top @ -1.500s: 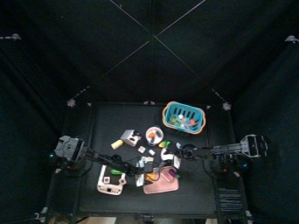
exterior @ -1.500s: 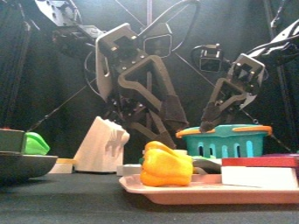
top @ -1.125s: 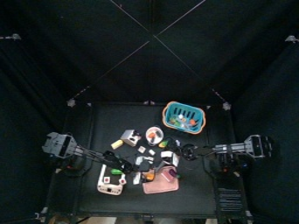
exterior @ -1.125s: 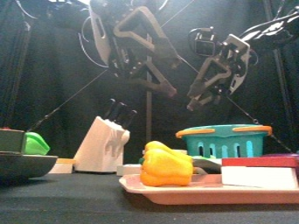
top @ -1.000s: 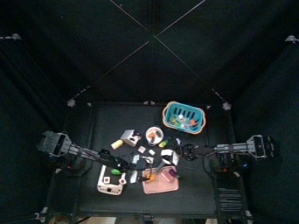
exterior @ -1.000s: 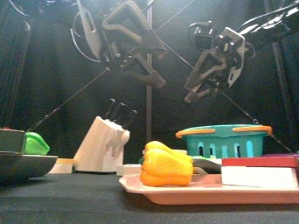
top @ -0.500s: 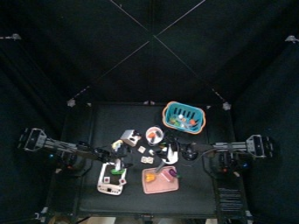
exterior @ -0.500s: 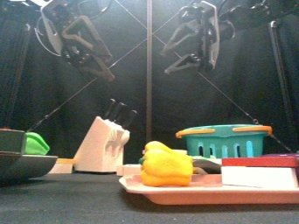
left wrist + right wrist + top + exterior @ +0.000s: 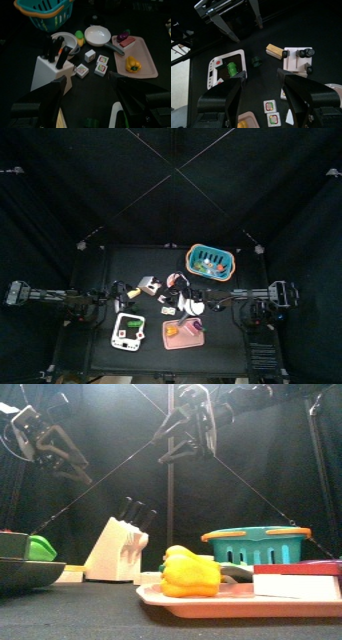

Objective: Grab cleaver

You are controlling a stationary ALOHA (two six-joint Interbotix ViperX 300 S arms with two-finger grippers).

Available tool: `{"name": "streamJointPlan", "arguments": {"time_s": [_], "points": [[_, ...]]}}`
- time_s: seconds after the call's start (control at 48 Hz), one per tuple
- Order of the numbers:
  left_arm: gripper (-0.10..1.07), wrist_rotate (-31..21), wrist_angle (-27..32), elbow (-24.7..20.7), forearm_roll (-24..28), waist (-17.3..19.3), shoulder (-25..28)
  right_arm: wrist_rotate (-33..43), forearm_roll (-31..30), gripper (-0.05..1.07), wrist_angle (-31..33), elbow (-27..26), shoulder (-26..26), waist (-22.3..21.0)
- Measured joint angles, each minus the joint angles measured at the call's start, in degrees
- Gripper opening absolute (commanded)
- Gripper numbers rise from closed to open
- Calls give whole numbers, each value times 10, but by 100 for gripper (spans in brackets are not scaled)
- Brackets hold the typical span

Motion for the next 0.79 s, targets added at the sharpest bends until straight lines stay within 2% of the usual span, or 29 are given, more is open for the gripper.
{"name": "streamJointPlan", "arguments": {"time_s": [0.146,0.396,0.604,0.792], "points": [[100,8,-7,31,2,12,-3,1,-15,88,44,-56,47,1],[100,18,-20,35,3,17,-4,-1,-39,87,149,-149,130,12],[100,20,-33,34,2,17,-4,-1,-62,87,200,-185,165,26],[100,19,-34,38,2,17,-4,-3,-69,87,209,-205,187,26]]}}
